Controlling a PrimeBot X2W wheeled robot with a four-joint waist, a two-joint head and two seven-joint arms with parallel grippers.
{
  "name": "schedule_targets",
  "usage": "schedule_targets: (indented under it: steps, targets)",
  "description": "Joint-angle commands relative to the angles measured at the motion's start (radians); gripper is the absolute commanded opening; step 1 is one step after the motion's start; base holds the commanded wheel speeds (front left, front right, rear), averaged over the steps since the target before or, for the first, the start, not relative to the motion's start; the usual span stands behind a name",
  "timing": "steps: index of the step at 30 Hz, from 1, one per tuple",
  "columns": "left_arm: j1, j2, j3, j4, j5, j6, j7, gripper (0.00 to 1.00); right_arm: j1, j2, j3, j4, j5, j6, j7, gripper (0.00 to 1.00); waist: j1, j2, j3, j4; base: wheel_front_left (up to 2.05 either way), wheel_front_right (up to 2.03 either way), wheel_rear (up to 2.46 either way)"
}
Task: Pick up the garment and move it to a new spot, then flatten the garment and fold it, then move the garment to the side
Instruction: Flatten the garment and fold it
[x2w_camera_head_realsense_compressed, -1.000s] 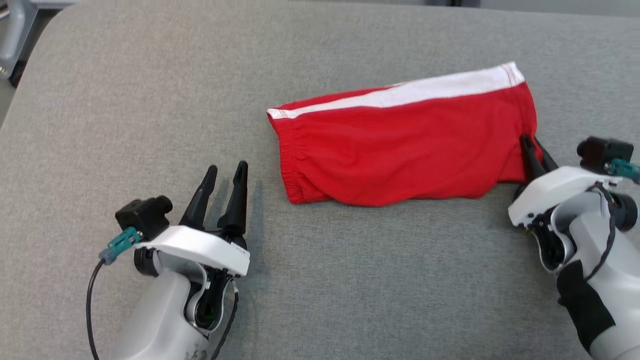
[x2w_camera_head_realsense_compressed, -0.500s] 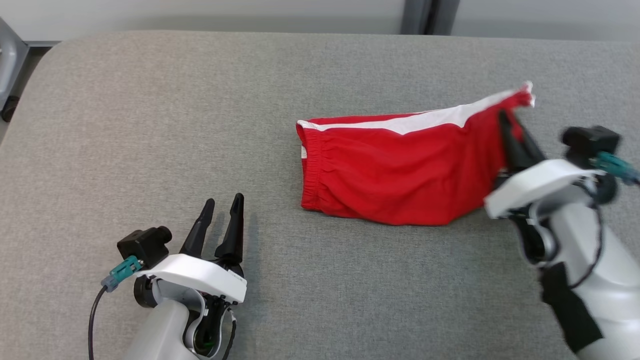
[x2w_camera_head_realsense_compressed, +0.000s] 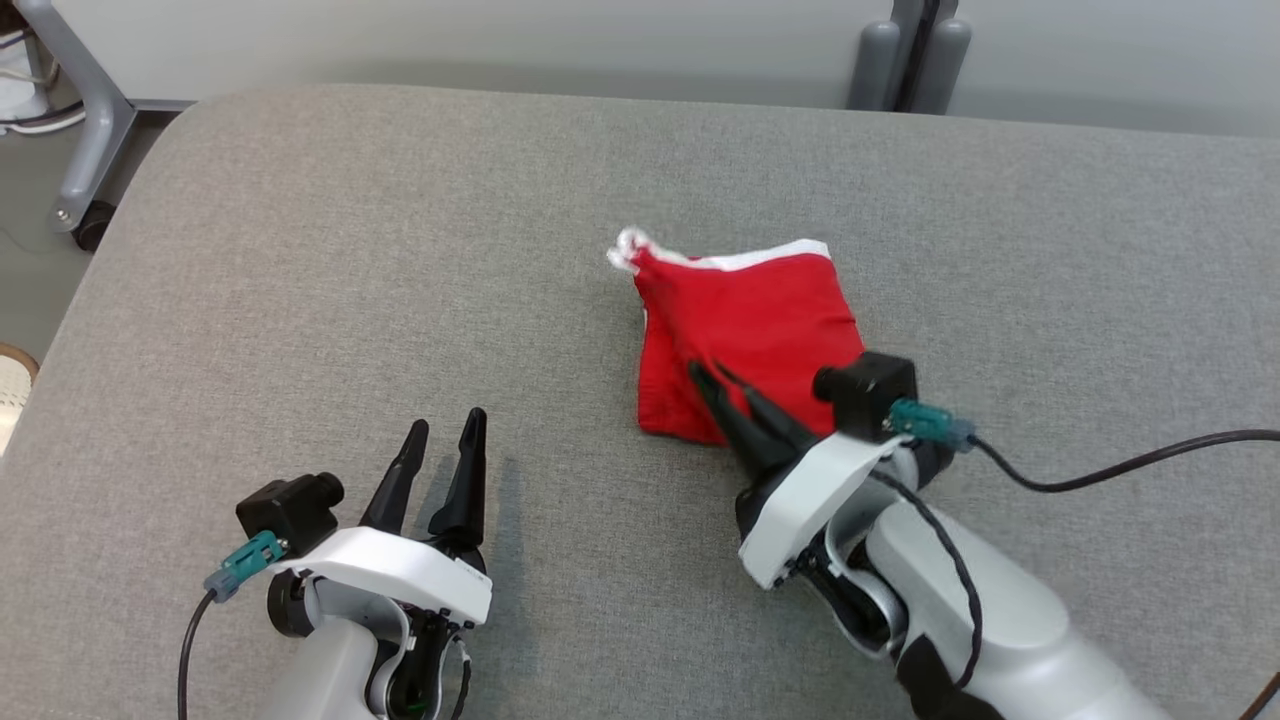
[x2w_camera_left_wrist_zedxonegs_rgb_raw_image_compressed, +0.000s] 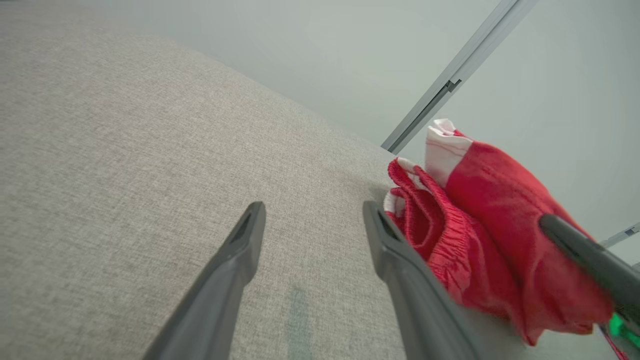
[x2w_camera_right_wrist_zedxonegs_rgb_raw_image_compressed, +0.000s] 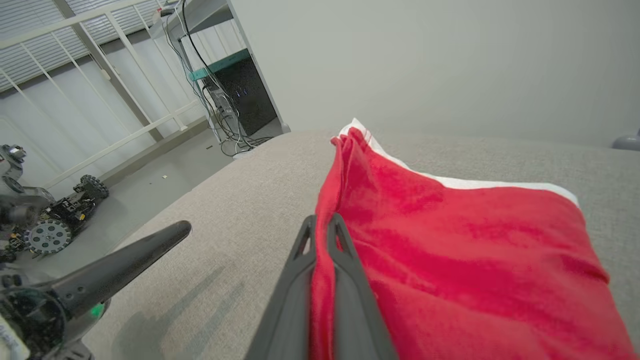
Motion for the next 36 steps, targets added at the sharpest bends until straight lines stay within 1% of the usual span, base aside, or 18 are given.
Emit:
schedule_targets:
  steps: [1,3,7,9,11,13,18,24,26,29,32,36]
  targets:
    - [0.011,0.005,0.006,-0.005,0.026,0.009,-0.001,1.0,0.008,-0.002,0.011,0.005,0.02,0.0,-0.01,1.0,0.0,0.0,-0.003,-0.001,0.0,0.0,0.0]
    - [0.014,0.004,0.01,-0.011,0.038,0.015,-0.001,1.0,0.013,-0.001,0.029,0.003,0.044,0.0,-0.019,1.0,0.0,0.0,-0.009,-0.006,0.0,0.0,0.0]
    - [0.021,0.004,0.03,-0.022,0.056,0.025,-0.001,1.0,0.014,-0.002,0.015,0.011,0.046,0.0,-0.028,1.0,0.0,0.0,-0.016,-0.025,0.0,0.0,0.0]
    - [0.024,0.004,0.048,-0.034,0.076,0.032,-0.001,1.0,0.022,-0.003,-0.037,0.007,0.04,0.0,-0.029,1.0,0.0,0.0,-0.02,-0.042,0.0,0.0,0.0]
    - [0.035,0.005,0.066,-0.044,0.101,0.039,-0.001,1.0,0.038,-0.007,-0.099,-0.003,-0.006,0.0,-0.029,1.0,0.0,0.0,-0.022,-0.061,0.0,0.0,0.0]
    - [0.045,0.005,0.088,-0.056,0.121,0.042,-0.001,1.0,0.061,-0.022,-0.181,-0.01,-0.065,0.0,-0.029,1.0,0.0,0.0,-0.025,-0.08,0.0,0.0,0.0]
    - [0.064,0.005,0.126,-0.081,0.175,0.054,-0.001,1.0,0.14,-0.027,-0.387,-0.032,-0.178,0.0,-0.029,1.0,0.0,0.0,-0.032,-0.117,0.0,0.0,0.0]
    - [0.08,0.006,0.158,-0.093,0.213,0.06,-0.001,1.0,0.216,-0.019,-0.562,-0.054,-0.289,0.0,-0.029,1.0,0.0,0.0,-0.034,-0.152,0.0,0.0,0.0]
    - [0.083,0.004,0.164,-0.091,0.204,0.053,-0.001,1.0,0.242,-0.014,-0.607,-0.06,-0.316,0.0,-0.029,1.0,0.0,0.0,-0.036,-0.16,0.0,0.0,0.0]
    - [0.091,0.005,0.176,-0.091,0.227,0.055,-0.001,1.0,0.277,-0.009,-0.656,-0.072,-0.37,0.0,-0.029,1.0,0.0,0.0,-0.044,-0.171,0.0,0.0,0.0]
    - [0.106,0.005,0.185,-0.093,0.253,0.063,-0.001,1.0,0.311,-0.005,-0.69,-0.082,-0.417,0.0,-0.029,1.0,0.0,0.0,-0.053,-0.182,0.0,0.0,0.0]
    - [0.123,0.005,0.199,-0.092,0.278,0.071,-0.001,1.0,0.343,-0.001,-0.703,-0.097,-0.458,0.0,-0.029,1.0,0.0,0.0,-0.072,-0.192,0.0,0.0,0.0]
